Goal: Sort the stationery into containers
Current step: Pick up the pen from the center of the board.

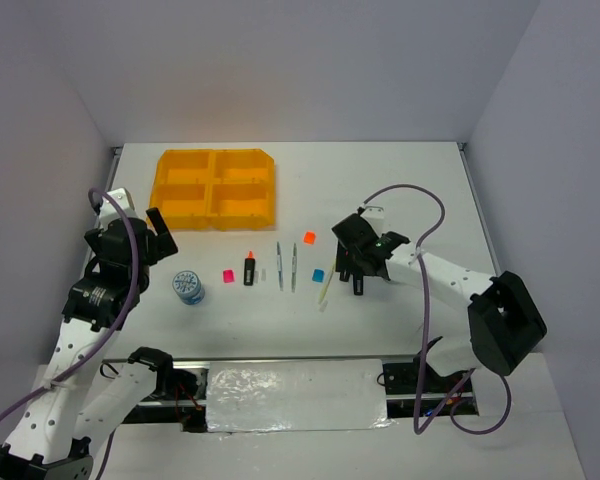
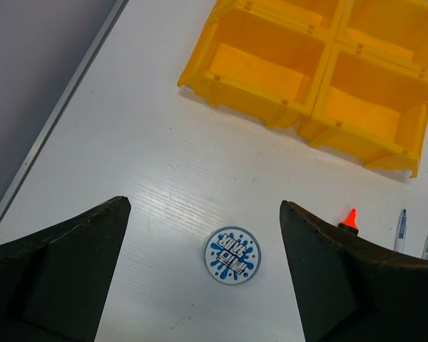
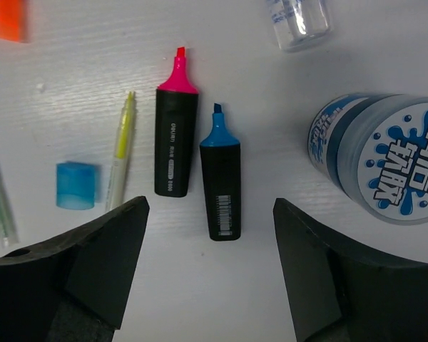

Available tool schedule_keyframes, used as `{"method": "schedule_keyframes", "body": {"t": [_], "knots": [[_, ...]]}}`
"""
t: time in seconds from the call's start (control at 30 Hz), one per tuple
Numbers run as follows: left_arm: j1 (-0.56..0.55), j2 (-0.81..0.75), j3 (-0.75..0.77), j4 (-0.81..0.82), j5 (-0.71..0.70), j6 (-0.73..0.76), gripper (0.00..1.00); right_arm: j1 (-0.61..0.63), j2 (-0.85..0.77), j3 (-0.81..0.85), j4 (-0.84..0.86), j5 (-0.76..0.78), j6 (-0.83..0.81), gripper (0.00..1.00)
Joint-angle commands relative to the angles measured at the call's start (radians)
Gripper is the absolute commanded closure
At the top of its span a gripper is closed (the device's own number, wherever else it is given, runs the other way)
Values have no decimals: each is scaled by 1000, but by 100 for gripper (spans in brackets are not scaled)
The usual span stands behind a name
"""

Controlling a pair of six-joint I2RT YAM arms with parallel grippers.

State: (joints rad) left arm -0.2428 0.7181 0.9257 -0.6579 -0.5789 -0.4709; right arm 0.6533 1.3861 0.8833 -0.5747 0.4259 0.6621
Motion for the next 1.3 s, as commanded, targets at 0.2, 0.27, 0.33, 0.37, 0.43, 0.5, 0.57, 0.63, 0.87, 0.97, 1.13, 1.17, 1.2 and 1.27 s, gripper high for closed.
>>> {"method": "schedule_keyframes", "body": {"t": [0.2,0.27,0.33,0.37,0.43,0.5,0.57,0.63,0.87,0.97,1.13,1.17,1.2,1.27], "knots": [[5,4,9,37,34,23,1,-46,51,-69,124,-21,-78,30],[5,6,7,38,37,25,1,-52,57,-76,131,-21,-84,34],[5,6,7,40,42,26,1,-53,73,-81,145,-30,-87,38],[5,7,9,40,44,26,1,-53,77,-87,150,-35,-93,39],[5,7,7,40,44,26,1,-54,94,-90,156,-38,-94,40],[5,6,7,40,42,26,1,-53,97,-90,153,-36,-90,41],[5,4,9,38,39,25,1,-55,93,-90,145,-41,-82,42],[5,4,9,40,39,26,1,-58,84,-95,139,-41,-75,43],[5,7,9,37,36,23,1,-78,80,-122,145,-104,-58,45],[5,4,10,34,25,18,1,-83,99,-132,151,-133,-59,46],[5,15,33,26,63,-6,1,-83,133,-145,162,-165,-74,54],[5,20,39,24,76,-11,1,-83,131,-150,165,-167,-75,54],[5,24,47,24,92,-14,1,-83,122,-155,171,-173,-75,54],[5,37,65,23,135,-37,1,-84,111,-162,174,-177,-78,56]]}}
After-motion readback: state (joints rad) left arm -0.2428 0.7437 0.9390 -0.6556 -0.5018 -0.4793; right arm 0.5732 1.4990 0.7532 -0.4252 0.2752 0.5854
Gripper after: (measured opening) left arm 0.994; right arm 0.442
